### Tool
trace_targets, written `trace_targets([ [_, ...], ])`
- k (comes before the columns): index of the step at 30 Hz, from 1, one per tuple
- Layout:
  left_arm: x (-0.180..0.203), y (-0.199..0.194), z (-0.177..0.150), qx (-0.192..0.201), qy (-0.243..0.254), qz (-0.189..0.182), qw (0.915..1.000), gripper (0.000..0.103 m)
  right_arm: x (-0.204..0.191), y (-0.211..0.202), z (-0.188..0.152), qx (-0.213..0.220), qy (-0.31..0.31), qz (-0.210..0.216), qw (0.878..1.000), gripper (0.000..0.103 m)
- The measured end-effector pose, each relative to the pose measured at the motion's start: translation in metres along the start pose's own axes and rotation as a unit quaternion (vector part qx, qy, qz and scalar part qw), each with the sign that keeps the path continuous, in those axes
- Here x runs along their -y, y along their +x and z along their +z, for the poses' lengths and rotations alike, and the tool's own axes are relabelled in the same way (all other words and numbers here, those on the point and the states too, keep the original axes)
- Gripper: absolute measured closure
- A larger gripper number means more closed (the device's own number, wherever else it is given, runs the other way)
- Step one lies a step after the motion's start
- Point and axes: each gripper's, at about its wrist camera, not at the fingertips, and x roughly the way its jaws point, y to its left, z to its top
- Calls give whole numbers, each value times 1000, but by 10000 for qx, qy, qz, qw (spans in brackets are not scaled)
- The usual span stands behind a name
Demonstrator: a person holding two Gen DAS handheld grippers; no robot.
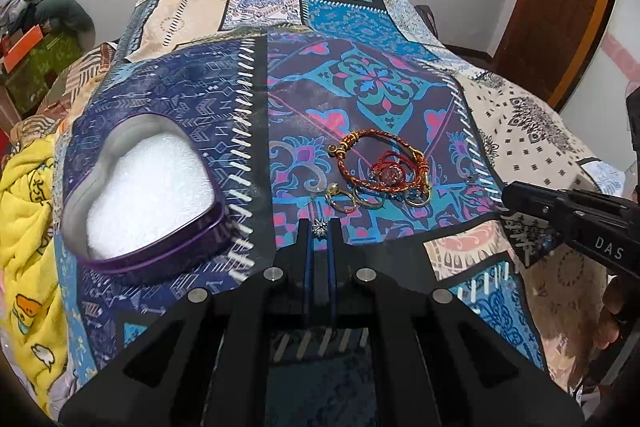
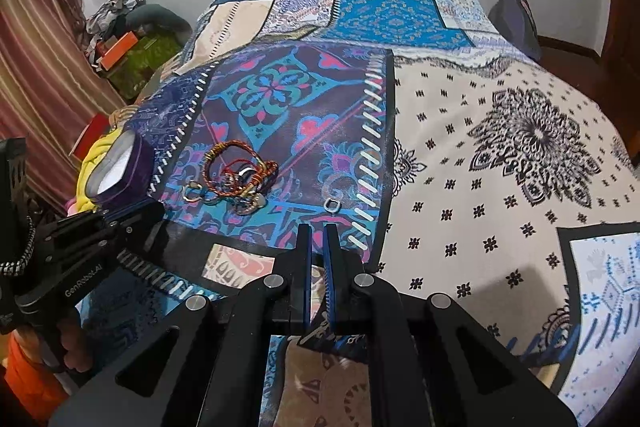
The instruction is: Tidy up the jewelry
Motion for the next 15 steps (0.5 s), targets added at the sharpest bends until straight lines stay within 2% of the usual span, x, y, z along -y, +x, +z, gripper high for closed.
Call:
trace_targets([
  [8, -10, -46, 9, 507, -88, -49, 9987, 98, -27, -21, 18, 336, -222, 71, 9992, 98],
  [15, -31, -91, 24, 1098, -208, -52, 9937, 98, -74, -40, 36, 725, -607, 203, 9953, 98],
])
